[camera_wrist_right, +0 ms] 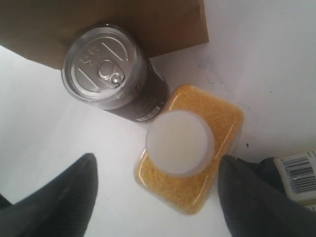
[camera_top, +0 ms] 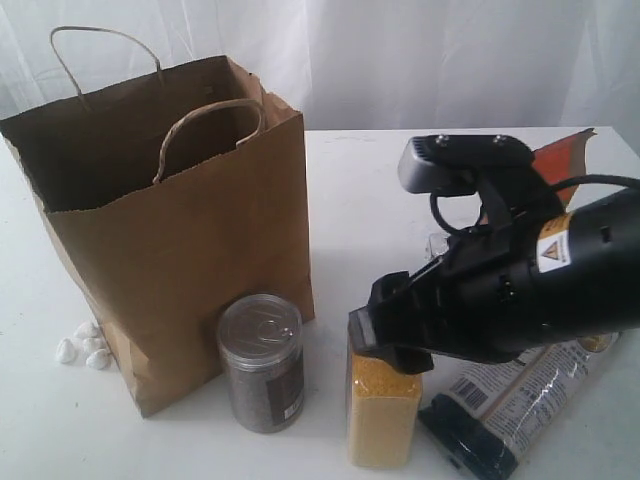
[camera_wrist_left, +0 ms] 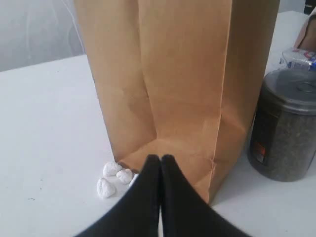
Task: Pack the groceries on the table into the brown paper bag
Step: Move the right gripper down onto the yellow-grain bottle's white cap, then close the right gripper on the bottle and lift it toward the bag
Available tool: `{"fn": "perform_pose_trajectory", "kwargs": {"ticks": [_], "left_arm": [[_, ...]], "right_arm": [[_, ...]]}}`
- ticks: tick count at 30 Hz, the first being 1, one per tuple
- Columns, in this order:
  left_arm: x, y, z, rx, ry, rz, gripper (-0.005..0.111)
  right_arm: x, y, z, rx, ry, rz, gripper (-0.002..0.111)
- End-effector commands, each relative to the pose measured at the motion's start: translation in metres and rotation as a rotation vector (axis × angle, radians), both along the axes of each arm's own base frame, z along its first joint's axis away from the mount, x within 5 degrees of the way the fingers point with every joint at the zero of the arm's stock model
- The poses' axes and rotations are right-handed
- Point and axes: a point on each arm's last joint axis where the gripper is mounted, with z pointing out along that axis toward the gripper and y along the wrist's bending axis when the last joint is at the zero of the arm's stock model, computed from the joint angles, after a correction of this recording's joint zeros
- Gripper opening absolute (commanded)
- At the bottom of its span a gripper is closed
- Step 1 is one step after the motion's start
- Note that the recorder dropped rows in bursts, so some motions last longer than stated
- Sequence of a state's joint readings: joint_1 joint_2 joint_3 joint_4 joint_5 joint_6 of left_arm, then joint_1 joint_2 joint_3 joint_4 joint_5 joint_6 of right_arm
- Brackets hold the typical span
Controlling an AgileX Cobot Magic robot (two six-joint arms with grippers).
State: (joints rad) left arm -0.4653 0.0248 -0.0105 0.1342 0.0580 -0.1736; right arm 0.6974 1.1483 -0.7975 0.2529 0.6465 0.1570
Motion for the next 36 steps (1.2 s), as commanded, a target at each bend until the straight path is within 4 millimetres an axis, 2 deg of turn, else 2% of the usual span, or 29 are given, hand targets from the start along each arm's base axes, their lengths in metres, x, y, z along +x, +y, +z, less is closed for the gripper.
{"fn": "perform_pose_trajectory", "kwargs": {"ticks": [1,10,17,19,22,26,30,33,36], "left_arm": [[-0.001,0.0,-0.004,-0.001,0.012,-0.003,0.0],[-0.001,0.0,-0.004,-0.003,0.009,-0.003,0.0],[-0.001,0.0,-0.004,-0.003,0.009,-0.003,0.0],[-0.001,0.0,-0.004,-0.003,0.009,-0.003,0.0],[-0.001,0.0,-0.004,-0.003,0.009,-0.003,0.0],[-0.001,0.0,-0.004,-0.003,0.009,-0.003,0.0],[-0.001,0.0,-0.004,-0.003,0.009,-0.003,0.0],[-0.001,0.0,-0.004,-0.003,0.009,-0.003,0.0],[-0.001,0.0,-0.004,-0.003,0.009,-0.003,0.0]], "right_arm": [[0.012,0.01,-0.014,-0.007,0.017,-0.016,0.064],[0.029,0.023,-0.049,-0.083,0.102,-0.028,0.064],[0.035,0.027,-0.067,-0.136,0.145,-0.023,0.063],[0.035,0.026,-0.069,-0.152,0.138,-0.015,0.059],[0.036,0.025,-0.069,-0.17,0.122,-0.003,0.043],[0.036,0.025,-0.069,-0.17,0.122,-0.003,0.02],[0.033,0.023,-0.061,-0.152,0.102,-0.001,0.007],[0.028,0.018,-0.042,-0.106,0.037,-0.002,0.002],[0.018,0.008,-0.015,-0.052,-0.068,0.003,0.0]]}}
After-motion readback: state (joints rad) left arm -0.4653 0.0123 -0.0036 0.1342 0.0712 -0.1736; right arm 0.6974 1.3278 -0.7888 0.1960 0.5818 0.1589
